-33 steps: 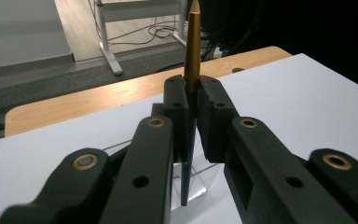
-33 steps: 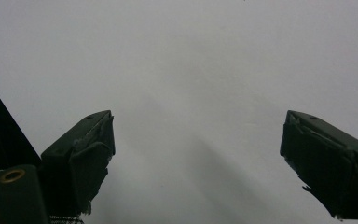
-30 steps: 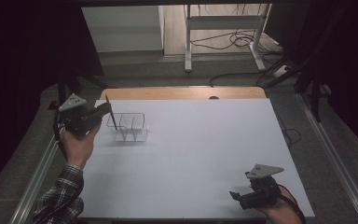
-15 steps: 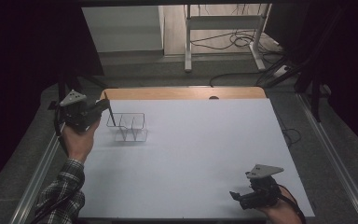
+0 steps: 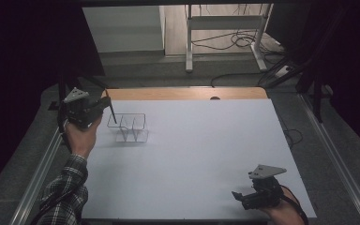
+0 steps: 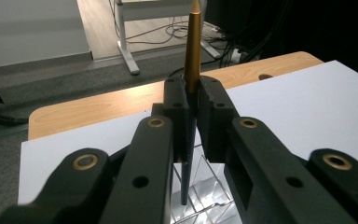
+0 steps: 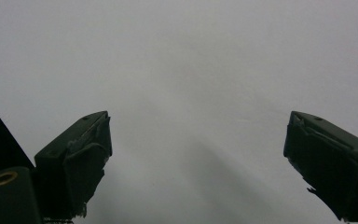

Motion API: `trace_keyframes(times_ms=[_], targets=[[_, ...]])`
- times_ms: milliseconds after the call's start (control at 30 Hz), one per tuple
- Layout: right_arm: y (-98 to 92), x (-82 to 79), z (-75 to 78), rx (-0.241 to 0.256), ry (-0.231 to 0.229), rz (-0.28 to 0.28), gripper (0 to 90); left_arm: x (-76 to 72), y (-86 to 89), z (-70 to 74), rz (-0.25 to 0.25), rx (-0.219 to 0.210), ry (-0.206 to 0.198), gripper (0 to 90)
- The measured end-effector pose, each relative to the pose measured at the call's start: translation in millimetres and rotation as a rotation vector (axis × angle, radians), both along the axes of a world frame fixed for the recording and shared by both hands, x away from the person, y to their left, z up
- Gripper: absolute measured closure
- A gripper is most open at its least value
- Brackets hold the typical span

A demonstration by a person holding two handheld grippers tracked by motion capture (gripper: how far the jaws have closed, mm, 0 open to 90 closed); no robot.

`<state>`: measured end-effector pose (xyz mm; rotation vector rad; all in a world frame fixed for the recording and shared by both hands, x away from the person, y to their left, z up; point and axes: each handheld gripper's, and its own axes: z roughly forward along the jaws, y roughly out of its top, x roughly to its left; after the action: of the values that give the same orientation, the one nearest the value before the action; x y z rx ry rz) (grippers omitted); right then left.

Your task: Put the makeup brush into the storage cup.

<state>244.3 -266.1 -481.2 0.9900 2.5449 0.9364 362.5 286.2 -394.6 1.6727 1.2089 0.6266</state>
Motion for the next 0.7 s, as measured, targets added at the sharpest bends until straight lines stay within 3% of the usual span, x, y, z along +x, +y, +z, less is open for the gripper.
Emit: trace_keyframes(times_ms=[700], targets=[[-6.1, 2.8, -2.0, 0.004, -0.014, -0.032, 6.8, 16.8, -1.3, -14.8, 0.026, 0.016, 0.017, 83.1]])
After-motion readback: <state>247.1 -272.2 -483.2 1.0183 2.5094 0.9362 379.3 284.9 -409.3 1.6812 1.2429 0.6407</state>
